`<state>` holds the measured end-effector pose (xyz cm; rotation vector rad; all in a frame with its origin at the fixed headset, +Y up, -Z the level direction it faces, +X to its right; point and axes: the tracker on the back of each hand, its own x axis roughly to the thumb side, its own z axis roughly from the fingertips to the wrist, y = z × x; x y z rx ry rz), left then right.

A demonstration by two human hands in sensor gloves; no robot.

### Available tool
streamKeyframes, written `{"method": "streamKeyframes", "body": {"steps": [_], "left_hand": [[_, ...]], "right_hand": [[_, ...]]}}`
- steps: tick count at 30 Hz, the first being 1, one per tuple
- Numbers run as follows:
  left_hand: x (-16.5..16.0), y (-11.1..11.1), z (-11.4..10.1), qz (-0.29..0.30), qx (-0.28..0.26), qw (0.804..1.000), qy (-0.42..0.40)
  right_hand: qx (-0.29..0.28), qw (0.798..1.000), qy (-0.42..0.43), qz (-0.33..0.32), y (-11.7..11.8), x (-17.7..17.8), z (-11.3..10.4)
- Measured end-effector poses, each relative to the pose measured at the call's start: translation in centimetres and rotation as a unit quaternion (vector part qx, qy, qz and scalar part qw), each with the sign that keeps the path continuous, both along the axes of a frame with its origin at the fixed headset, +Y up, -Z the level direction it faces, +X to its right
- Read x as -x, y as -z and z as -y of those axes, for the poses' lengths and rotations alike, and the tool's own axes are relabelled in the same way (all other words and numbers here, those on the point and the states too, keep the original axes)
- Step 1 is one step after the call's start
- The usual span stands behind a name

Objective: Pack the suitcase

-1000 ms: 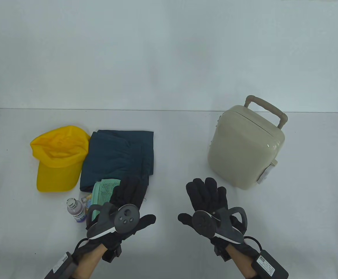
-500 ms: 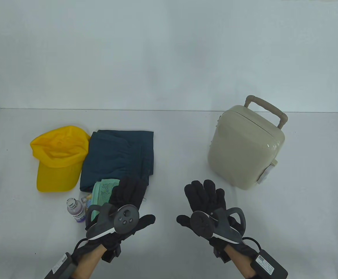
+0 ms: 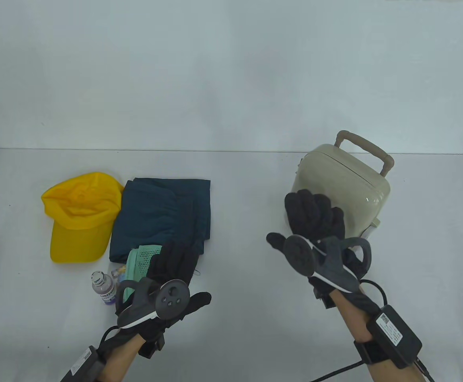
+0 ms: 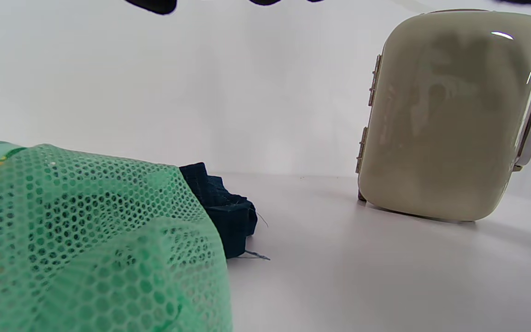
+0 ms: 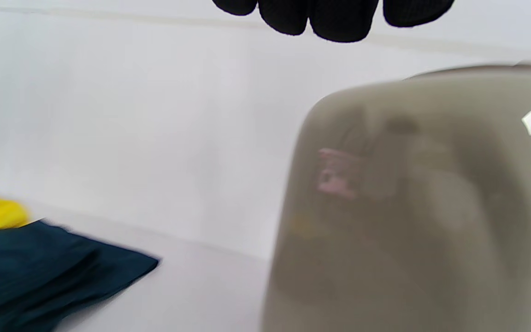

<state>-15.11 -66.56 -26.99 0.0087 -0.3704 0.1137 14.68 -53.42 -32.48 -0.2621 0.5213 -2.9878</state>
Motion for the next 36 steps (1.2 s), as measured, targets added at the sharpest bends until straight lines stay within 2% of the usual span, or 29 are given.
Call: {"method": "streamKeyframes", "body": {"steps": [3, 6, 9, 13, 20, 22, 27, 36], "left_hand": [[0.0, 0.0, 0.0, -0.001, 0.001, 1.0, 0.002], [-0.1, 0.0, 0.1, 0.001, 0.002, 1.0, 0.005], [-0.1, 0.0, 0.1, 0.0, 0.0, 1.0, 0.009], [0.1, 0.1, 0.2, -0.007, 0.002, 1.0, 0.013], [0.3, 0.3, 0.2, -0.013, 0.005, 1.0, 0.014], [0.3, 0.3, 0.3, -0.015, 0.006, 1.0, 0.013], [0.3, 0.4, 0.3, -0.018, 0.012, 1.0, 0.015], [0.3, 0.5, 0.5, -0.023, 0.015, 0.999, 0.019]], "right_hand": [[-0.008, 0.998, -0.005, 0.056, 1.9, -1.7, -2.3], [0.017, 0.991, -0.026, 0.131, 4.3, -3.6, -3.4], [0.056, 0.981, -0.032, 0.185, 6.2, -5.0, -3.5], [0.102, 0.966, -0.028, 0.237, 8.0, -5.9, -2.4], [0.142, 0.954, -0.016, 0.263, 9.5, -6.2, -0.9], [0.135, 0.954, -0.037, 0.266, 9.6, -6.1, -0.9], [0.168, 0.949, -0.041, 0.264, 10.1, -5.8, -1.1], [0.171, 0.96, -0.023, 0.219, 10.2, -6.3, -1.4]]}}
